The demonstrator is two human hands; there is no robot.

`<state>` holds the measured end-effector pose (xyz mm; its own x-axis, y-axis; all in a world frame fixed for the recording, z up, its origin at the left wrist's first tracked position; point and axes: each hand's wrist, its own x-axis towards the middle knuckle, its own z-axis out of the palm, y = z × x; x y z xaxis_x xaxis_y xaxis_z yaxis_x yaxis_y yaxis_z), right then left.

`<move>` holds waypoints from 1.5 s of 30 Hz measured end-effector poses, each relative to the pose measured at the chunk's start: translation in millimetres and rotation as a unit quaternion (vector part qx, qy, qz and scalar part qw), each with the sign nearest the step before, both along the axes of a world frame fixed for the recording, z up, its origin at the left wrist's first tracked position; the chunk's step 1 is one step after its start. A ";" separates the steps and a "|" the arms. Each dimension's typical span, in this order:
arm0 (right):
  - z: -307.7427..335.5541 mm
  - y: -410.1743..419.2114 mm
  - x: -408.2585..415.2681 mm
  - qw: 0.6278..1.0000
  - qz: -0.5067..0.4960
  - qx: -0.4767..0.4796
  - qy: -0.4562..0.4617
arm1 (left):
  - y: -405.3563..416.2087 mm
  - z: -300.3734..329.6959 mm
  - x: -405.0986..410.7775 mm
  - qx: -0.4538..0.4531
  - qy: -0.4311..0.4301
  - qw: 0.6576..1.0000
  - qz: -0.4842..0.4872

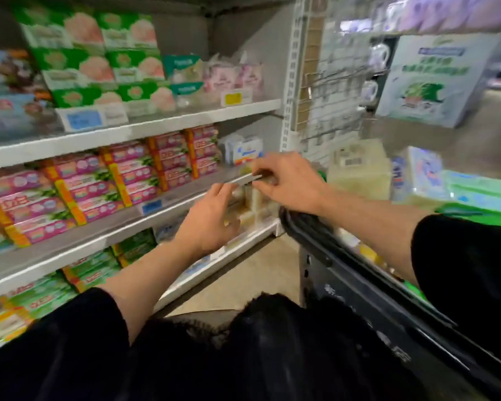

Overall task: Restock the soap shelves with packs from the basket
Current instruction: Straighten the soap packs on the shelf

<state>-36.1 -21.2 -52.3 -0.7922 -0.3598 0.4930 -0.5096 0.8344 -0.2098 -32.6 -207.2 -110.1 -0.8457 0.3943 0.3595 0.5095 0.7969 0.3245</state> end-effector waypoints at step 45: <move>6.1 340.9 117.4 0.934 -0.248 -0.257 -0.030 | 301.6 83.6 -21.0 0.014 -0.009 0.983 -0.180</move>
